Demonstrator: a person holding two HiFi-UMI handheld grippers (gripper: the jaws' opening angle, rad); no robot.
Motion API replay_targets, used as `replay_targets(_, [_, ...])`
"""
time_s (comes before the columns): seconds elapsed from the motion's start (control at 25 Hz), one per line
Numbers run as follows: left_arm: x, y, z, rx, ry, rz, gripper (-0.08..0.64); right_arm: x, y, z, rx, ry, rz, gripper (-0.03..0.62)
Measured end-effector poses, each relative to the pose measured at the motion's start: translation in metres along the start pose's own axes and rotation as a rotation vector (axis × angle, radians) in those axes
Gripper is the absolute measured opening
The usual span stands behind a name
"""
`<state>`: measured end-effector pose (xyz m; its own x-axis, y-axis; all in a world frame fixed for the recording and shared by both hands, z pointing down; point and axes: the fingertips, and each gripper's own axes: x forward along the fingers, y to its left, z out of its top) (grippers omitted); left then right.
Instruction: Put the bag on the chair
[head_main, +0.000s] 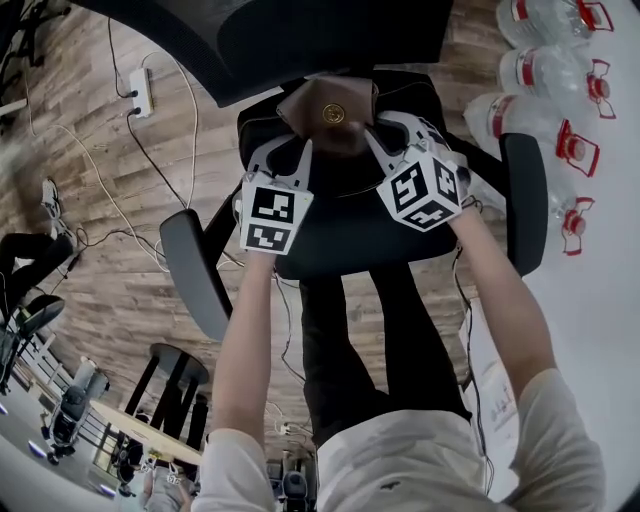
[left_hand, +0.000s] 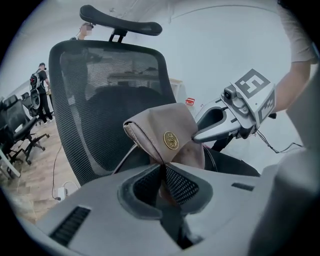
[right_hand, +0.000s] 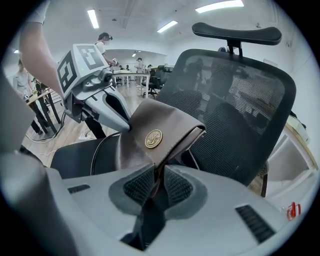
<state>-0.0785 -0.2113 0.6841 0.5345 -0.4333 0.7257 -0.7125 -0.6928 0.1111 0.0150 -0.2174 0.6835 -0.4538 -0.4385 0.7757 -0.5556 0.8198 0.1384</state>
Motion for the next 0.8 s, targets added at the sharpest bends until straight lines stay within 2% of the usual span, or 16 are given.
replay_targets(0.8, [0.056, 0.038, 0.008, 0.149, 0.027, 0.049, 0.031, 0.052, -0.041, -0.008, -0.081, 0.014, -0.043, 0.06])
